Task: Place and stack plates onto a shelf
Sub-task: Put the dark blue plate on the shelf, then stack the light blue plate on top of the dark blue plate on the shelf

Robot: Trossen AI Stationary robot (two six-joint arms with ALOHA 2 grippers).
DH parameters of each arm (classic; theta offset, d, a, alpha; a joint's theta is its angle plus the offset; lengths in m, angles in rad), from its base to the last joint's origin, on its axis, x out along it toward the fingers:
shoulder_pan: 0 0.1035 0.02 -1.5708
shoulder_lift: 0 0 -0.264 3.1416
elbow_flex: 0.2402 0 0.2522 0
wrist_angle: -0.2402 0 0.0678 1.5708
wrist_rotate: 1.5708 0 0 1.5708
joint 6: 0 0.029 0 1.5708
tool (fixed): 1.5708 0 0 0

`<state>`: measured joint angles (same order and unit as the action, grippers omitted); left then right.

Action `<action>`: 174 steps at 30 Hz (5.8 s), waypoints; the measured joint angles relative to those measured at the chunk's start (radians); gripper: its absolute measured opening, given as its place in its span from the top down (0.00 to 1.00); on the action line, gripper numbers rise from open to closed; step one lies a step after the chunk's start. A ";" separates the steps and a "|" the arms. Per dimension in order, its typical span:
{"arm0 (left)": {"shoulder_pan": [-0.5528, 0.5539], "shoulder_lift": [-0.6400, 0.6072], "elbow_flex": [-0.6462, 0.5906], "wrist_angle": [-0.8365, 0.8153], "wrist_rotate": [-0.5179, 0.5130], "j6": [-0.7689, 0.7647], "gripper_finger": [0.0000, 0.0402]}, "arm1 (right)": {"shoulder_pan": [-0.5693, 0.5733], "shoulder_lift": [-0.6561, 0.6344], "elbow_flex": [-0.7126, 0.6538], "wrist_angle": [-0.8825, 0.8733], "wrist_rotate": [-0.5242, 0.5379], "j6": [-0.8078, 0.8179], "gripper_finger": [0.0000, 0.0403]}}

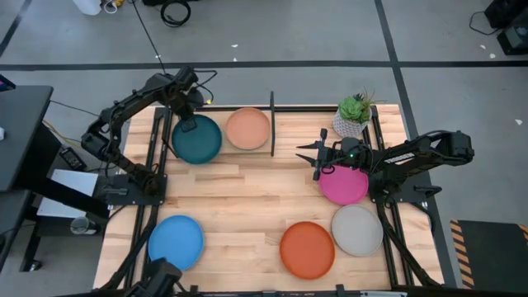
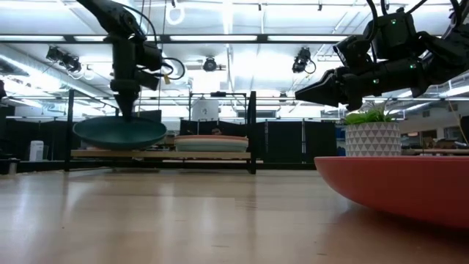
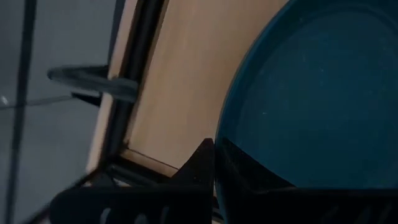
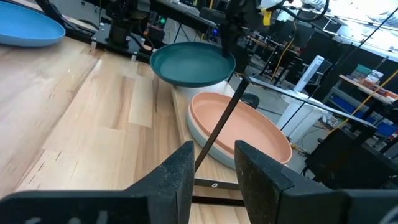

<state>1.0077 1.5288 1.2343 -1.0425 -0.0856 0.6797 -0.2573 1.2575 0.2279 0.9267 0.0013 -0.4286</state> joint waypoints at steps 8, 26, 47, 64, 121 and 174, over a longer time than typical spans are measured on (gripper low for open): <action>0.013 0.002 0.001 0.021 -0.003 -0.020 0.96 | 0.000 0.000 0.000 0.001 -0.001 0.000 0.70; 0.010 0.003 0.001 0.087 -0.051 -0.093 0.96 | 0.000 0.000 0.000 0.004 -0.004 0.000 0.70; 0.009 0.004 0.001 0.125 -0.101 -0.172 0.77 | 0.000 0.000 0.000 0.003 -0.004 0.000 0.70; -0.361 0.004 0.001 -0.077 0.224 -0.473 0.76 | 0.000 0.000 0.000 0.000 -0.005 0.000 0.70; -1.707 0.306 0.096 0.195 0.285 -2.744 0.76 | 0.031 0.000 0.000 -0.001 -0.255 -0.032 0.70; -1.764 0.438 0.115 0.043 0.347 -2.642 0.67 | 0.048 0.000 0.000 -0.061 -0.266 -0.050 0.70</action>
<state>-0.7565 1.9663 1.3491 -0.9998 0.2614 -1.9623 -0.2092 1.2575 0.2283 0.8658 -0.2645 -0.4785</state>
